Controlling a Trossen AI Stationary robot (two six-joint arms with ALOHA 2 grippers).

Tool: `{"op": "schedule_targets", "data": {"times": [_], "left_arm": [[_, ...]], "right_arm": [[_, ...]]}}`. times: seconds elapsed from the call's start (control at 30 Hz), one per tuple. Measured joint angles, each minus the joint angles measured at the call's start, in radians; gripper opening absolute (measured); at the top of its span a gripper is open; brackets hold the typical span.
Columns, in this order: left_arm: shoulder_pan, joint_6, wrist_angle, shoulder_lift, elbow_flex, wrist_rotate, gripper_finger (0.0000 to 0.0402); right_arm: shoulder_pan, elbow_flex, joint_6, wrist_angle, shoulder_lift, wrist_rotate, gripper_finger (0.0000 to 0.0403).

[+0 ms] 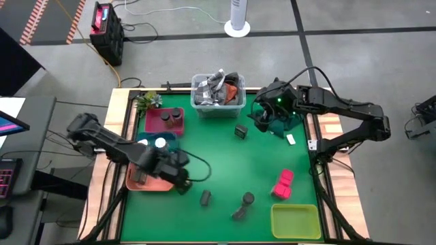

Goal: Sort spices by type
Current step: Put the bottom left black spice can into the orange bin

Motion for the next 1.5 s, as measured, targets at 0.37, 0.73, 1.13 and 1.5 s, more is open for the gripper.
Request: {"op": "schedule_targets", "data": {"times": [0.37, 0.73, 1.13, 1.5], "left_arm": [[0.056, -0.059, 0.074, 0.31, 0.27, 0.182, 0.0249], [0.053, -0.211, 0.09, 0.417, 0.319, 0.243, 0.0252], [0.049, -0.265, 0.102, 0.414, 0.31, 0.216, 0.028], [0.042, -0.264, 0.1, 0.418, 0.309, 0.18, 0.0299]], "right_arm": [[0.0, 0.0, -0.024, -0.17, -0.014, 0.0, 0.036], [0.002, 0.0, -0.105, -0.154, -0.072, 0.0, 0.036], [0.005, 0.0, -0.12, -0.149, -0.092, -0.036, 0.036], [0.044, 0.0, -0.119, -0.112, -0.092, -0.037, 0.036]]}}
